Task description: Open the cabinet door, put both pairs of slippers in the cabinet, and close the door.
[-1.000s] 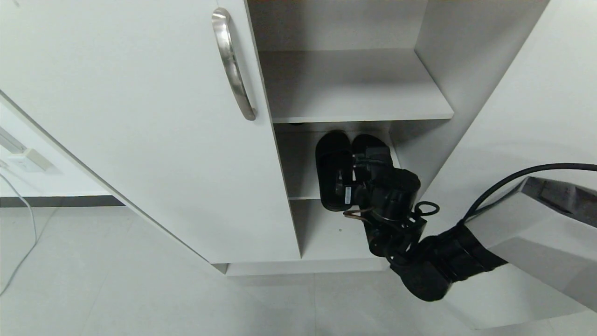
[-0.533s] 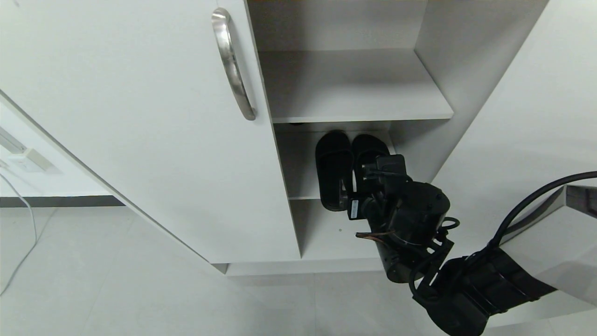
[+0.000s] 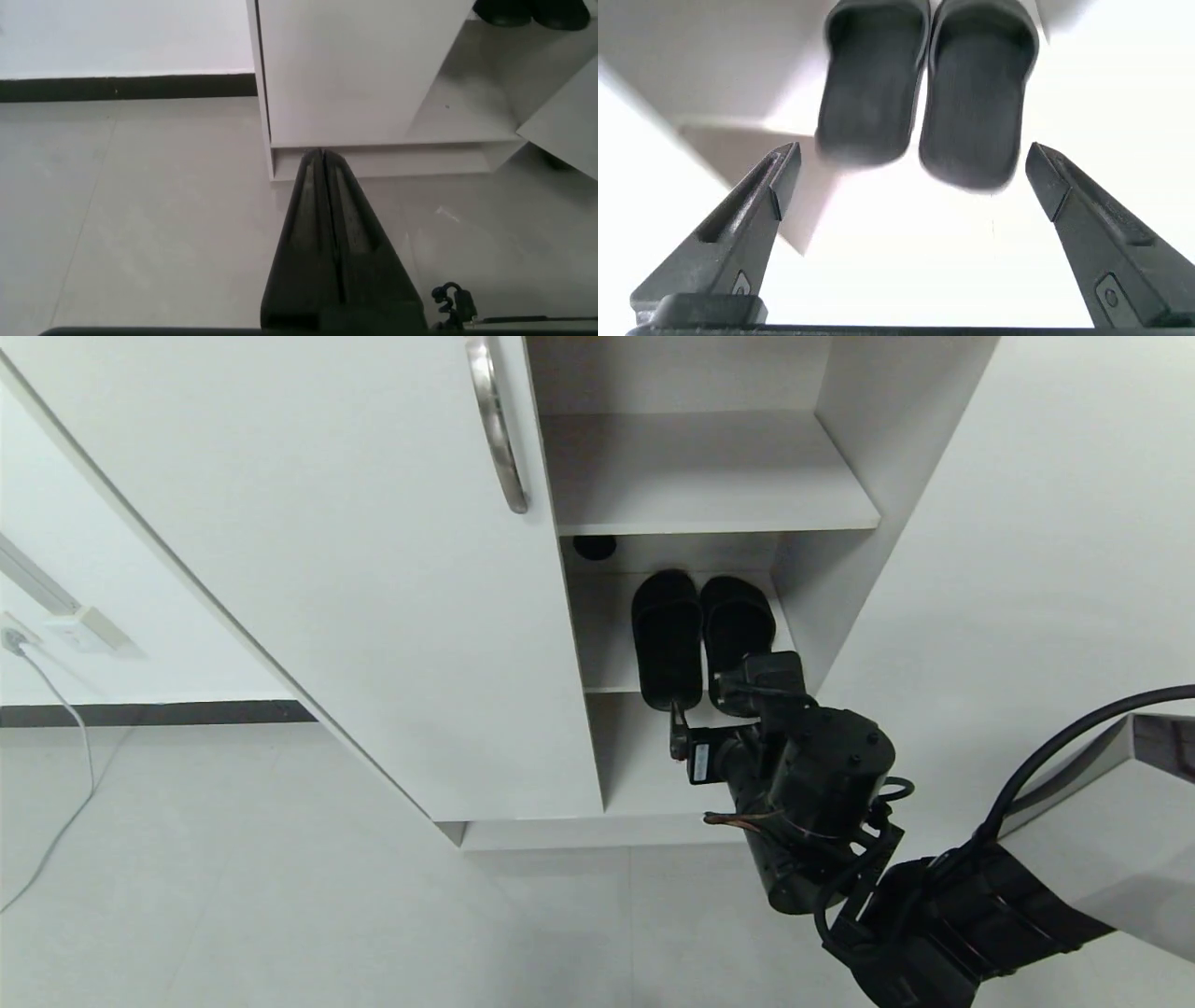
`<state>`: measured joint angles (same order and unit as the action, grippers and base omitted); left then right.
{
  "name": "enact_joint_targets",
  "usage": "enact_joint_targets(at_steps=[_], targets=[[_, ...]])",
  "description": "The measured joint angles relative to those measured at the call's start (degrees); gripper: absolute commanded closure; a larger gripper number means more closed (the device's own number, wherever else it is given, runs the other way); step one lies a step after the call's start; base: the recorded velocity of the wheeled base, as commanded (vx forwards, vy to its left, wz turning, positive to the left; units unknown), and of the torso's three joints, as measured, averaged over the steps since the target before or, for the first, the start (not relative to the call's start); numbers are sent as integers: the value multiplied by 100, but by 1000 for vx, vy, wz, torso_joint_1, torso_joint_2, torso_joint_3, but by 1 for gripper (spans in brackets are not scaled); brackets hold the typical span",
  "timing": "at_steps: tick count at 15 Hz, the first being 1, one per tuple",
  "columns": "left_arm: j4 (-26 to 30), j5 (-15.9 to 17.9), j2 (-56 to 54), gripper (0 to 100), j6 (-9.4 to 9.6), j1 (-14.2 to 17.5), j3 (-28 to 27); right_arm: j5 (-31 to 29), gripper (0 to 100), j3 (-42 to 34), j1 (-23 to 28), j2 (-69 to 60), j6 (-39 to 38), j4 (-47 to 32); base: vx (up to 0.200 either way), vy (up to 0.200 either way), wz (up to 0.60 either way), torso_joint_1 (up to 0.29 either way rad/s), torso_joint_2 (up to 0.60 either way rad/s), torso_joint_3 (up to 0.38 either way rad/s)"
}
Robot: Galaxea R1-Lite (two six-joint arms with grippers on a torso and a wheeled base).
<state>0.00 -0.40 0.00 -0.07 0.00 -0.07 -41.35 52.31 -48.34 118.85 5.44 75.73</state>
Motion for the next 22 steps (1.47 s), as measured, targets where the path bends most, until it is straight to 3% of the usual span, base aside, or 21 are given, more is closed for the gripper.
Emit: enact_joint_targets(at_steps=[11,22], targets=[[5,-2,0,100,-9,0,2,5,0,-74,10,9,0,52,-18,0,0,1,0,4],[10,9,0,100,-6,0,-4,5,0,-72,7,6,-2,48,0,0,0,1,1,191]])
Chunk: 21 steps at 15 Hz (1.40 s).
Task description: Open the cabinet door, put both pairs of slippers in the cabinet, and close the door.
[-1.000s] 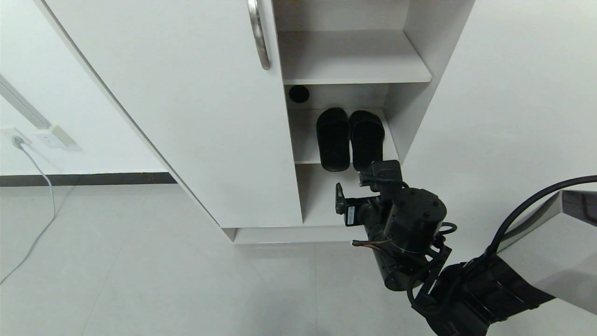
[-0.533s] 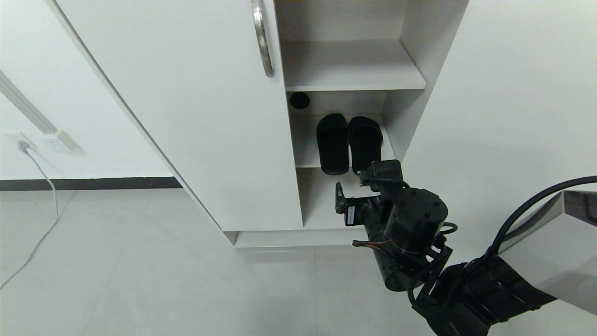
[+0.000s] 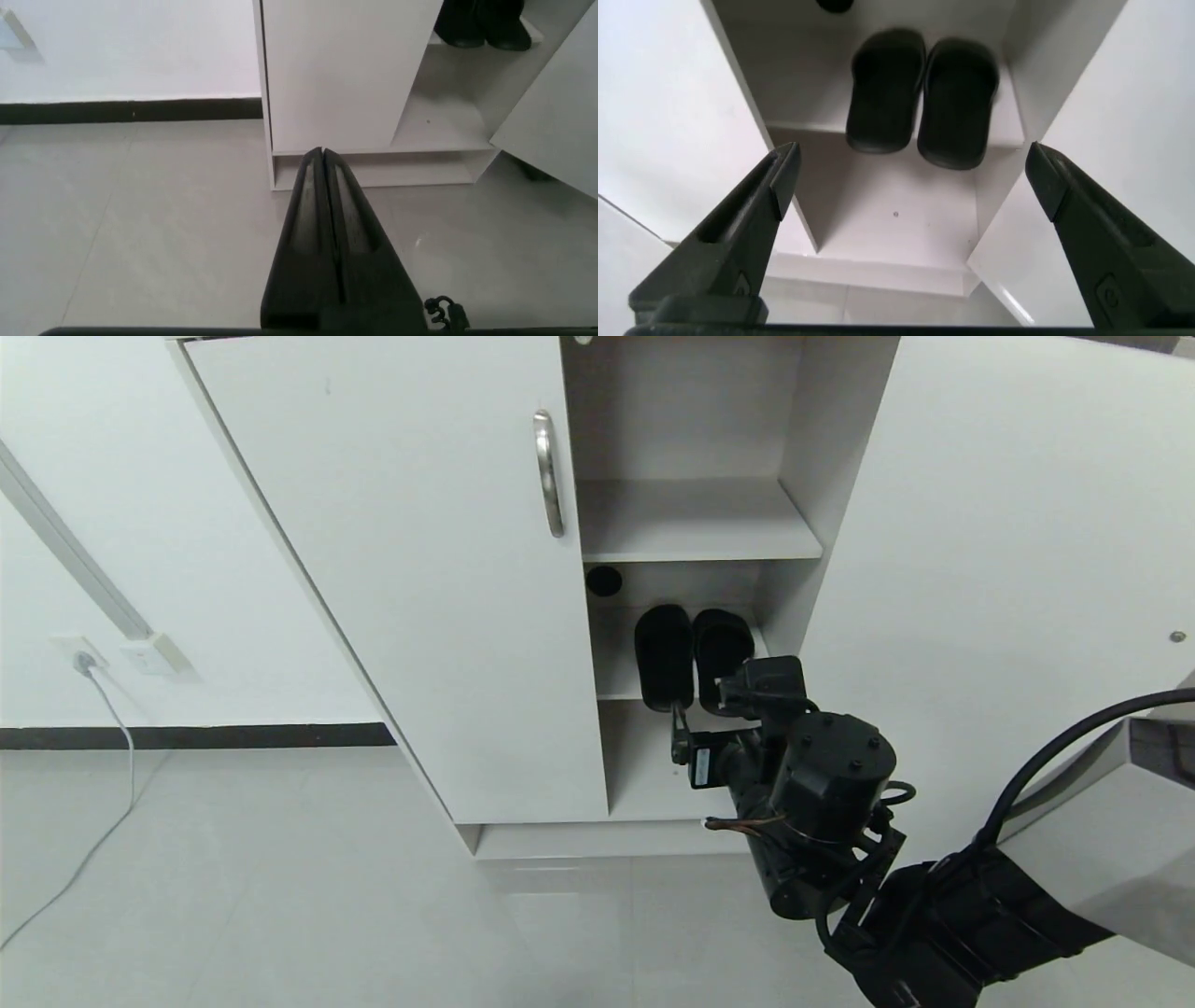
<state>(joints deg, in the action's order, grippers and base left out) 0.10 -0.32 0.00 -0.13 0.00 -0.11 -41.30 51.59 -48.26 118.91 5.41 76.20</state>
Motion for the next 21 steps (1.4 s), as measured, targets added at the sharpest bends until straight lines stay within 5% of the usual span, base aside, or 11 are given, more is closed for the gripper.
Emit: enact_joint_targets(at_steps=[15,21], targets=[[-5,-11,0,100,9,0,6,668,0,-881,4,-293,-35,-4,0,0,0,0,0,47],[-10,-11,0,100,6,-10,9,670,0,-945,-13,-301,-24,-1,0,200,0,3,1,5]])
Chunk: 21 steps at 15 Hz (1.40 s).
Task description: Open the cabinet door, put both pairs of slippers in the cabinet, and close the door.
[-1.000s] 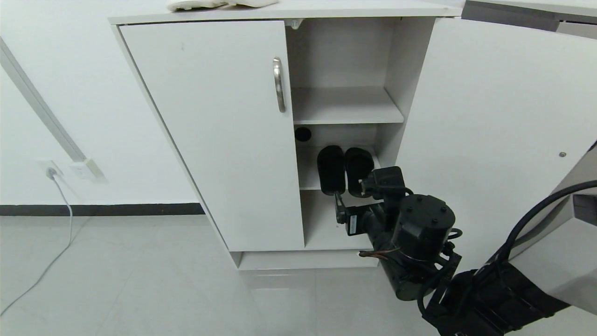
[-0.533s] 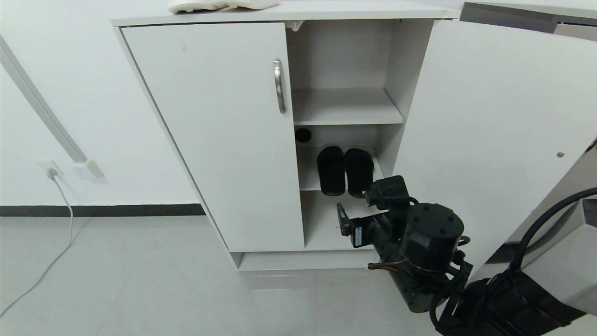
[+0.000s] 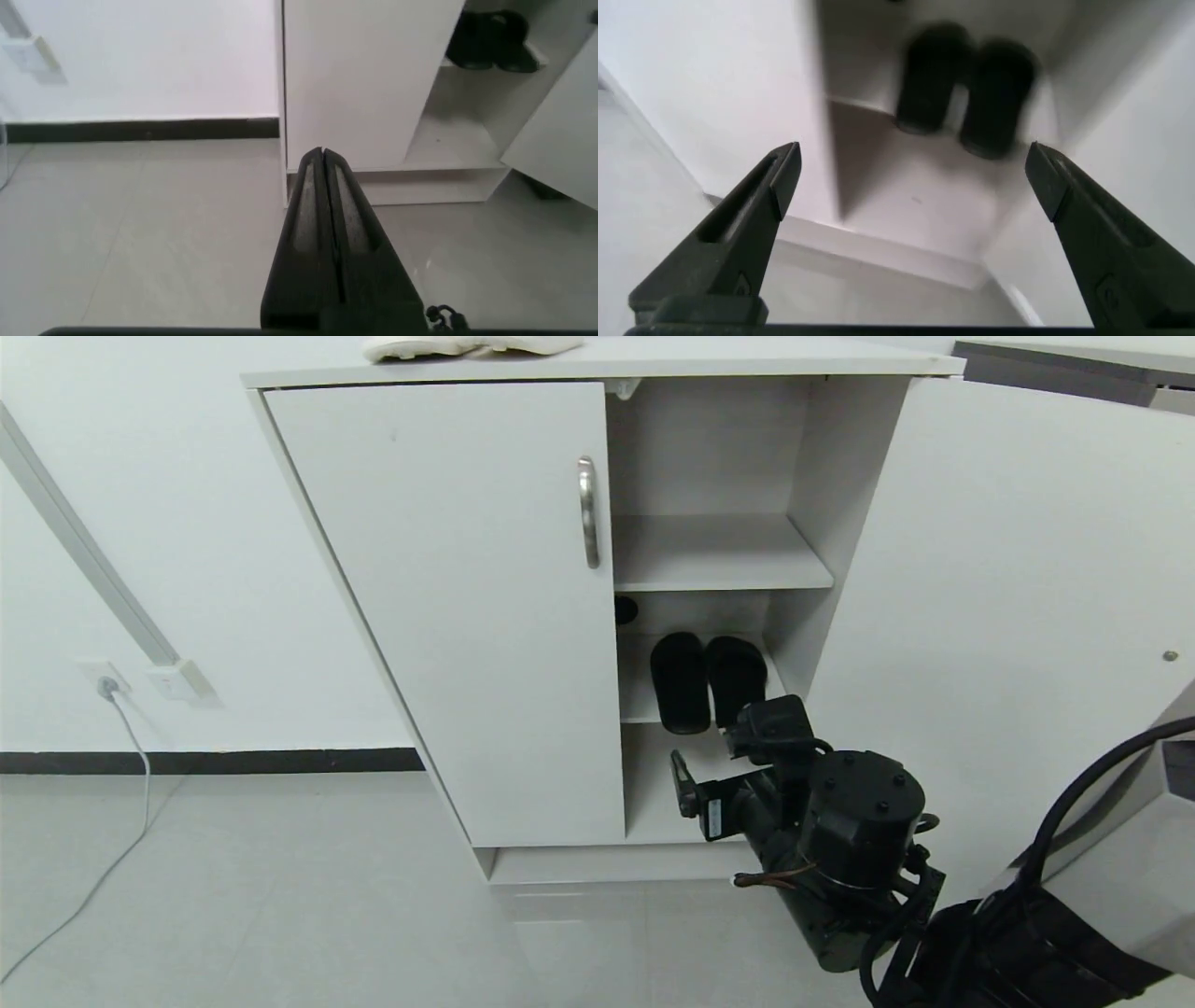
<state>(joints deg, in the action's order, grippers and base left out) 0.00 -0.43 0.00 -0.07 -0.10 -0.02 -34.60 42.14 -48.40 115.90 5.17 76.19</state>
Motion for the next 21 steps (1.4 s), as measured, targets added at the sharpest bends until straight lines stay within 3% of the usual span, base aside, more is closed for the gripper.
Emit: enact_joint_targets(at_steps=[12,21], targets=[[0,-15,0,100,-13,10,-2,193,0,-162,41,1,16,15,0,200,0,4,3,4],[0,-17,0,100,-9,7,0,189,0,-240,30,11,9,72,0,0,0,0,0,0]])
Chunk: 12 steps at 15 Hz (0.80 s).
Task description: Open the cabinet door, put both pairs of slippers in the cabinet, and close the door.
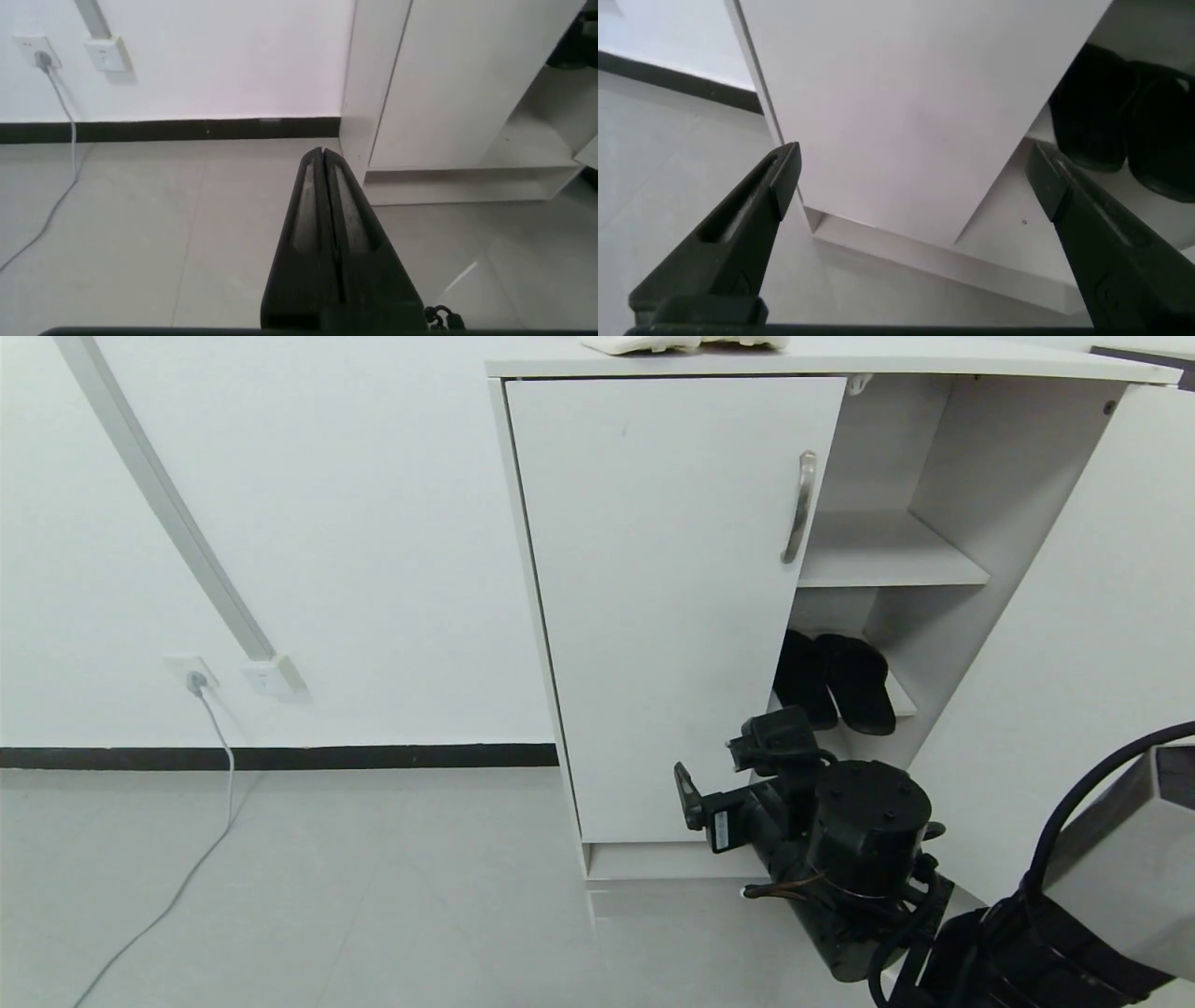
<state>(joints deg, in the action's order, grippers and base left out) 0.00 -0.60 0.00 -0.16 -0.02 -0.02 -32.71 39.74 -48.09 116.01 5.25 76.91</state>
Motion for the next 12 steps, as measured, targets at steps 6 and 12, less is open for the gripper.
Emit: enact_joint_targets(at_steps=[6,12], targets=[[7,0,2,100,0,2,2,-16,0,-69,35,23,-1,13,0,0,0,20,-264,-283],[0,0,7,100,0,2,2,-7,0,-74,0,28,7,24,0,0,0,84,-488,-352]])
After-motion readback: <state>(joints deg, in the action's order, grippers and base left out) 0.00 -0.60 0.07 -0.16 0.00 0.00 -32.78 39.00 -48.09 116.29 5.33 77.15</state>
